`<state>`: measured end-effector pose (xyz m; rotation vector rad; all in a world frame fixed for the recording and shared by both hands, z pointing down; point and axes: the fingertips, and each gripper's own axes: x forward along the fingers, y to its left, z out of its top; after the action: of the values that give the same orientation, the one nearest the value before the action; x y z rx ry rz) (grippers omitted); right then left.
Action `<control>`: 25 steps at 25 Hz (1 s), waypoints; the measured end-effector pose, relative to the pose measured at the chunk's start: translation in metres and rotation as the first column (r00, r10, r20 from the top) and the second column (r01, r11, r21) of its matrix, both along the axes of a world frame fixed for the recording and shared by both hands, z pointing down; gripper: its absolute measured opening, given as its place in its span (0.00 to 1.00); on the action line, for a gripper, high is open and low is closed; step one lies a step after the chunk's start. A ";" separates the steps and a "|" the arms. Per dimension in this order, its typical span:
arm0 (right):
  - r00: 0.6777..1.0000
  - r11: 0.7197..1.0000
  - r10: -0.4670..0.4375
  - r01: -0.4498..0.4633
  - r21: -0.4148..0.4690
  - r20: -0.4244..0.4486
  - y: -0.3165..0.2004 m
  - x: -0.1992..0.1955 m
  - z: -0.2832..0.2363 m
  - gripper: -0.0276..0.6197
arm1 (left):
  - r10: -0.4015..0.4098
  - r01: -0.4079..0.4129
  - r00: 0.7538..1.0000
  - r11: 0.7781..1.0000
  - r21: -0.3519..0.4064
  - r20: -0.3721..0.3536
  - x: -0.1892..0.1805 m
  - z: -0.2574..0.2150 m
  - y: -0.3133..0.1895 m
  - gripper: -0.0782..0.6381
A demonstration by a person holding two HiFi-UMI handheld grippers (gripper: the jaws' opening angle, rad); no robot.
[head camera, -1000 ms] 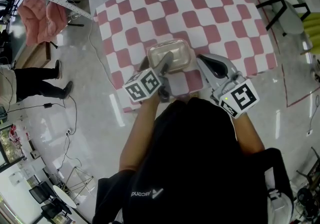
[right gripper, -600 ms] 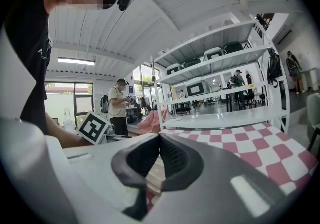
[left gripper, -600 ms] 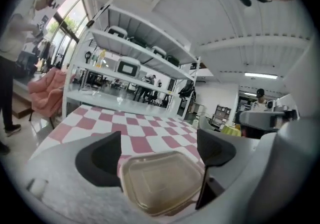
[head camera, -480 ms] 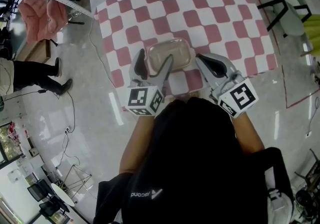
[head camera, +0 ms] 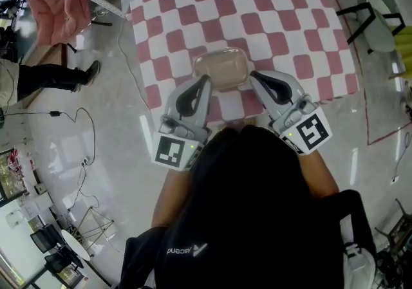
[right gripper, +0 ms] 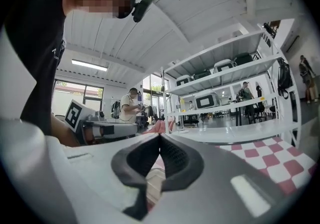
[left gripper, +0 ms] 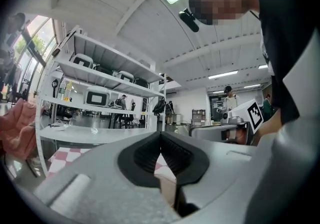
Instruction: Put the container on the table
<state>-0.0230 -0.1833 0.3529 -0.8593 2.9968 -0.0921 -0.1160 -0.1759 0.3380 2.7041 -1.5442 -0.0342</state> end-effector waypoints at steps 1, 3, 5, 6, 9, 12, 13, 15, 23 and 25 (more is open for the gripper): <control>1.000 1.000 0.002 -0.002 0.004 0.005 0.002 -0.002 -0.003 0.05 | 0.006 -0.006 1.000 1.000 0.011 0.002 0.000 -0.004 0.003 0.12; 1.000 1.000 0.007 -0.007 0.005 0.023 0.006 -0.007 -0.008 0.05 | 0.007 -0.007 1.000 1.000 0.026 0.016 -0.001 -0.008 0.009 0.12; 1.000 1.000 0.005 -0.006 0.013 0.026 0.009 -0.010 -0.011 0.05 | 0.004 -0.005 1.000 0.999 0.032 0.021 -0.003 -0.009 0.013 0.12; 1.000 1.000 0.004 -0.004 0.018 0.025 0.011 -0.012 -0.011 0.05 | 0.003 -0.004 1.000 0.999 0.031 0.020 -0.004 -0.009 0.014 0.12; 1.000 1.000 0.000 0.000 0.022 0.020 0.014 -0.016 -0.012 0.05 | 0.002 -0.002 1.000 1.000 0.027 0.012 -0.007 -0.008 0.017 0.12; 1.000 1.000 -0.004 0.003 0.018 0.022 0.017 -0.018 -0.013 0.05 | 0.001 -0.001 1.000 1.000 0.025 0.005 -0.009 -0.008 0.019 0.12; 1.000 1.000 -0.004 0.004 0.016 0.022 0.017 -0.018 -0.013 0.05 | 0.002 -0.002 1.000 1.000 0.025 0.002 -0.009 -0.008 0.020 0.12; 1.000 1.000 -0.004 0.004 0.015 0.022 0.018 -0.018 -0.013 0.05 | 0.005 -0.004 1.000 1.000 0.024 -0.001 -0.009 -0.008 0.021 0.12; 1.000 1.000 0.000 0.000 0.019 0.011 0.023 -0.020 -0.014 0.05 | 0.016 -0.015 1.000 0.999 0.030 -0.007 -0.010 -0.009 0.024 0.12; 1.000 1.000 0.001 -0.001 0.018 0.007 0.024 -0.020 -0.013 0.05 | 0.019 -0.018 1.000 0.999 0.033 -0.009 -0.010 -0.010 0.024 0.12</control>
<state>-0.0430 -0.1596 0.3395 -0.8573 2.9855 -0.0675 -0.1263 -0.1516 0.3279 2.7386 -1.5296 -0.0717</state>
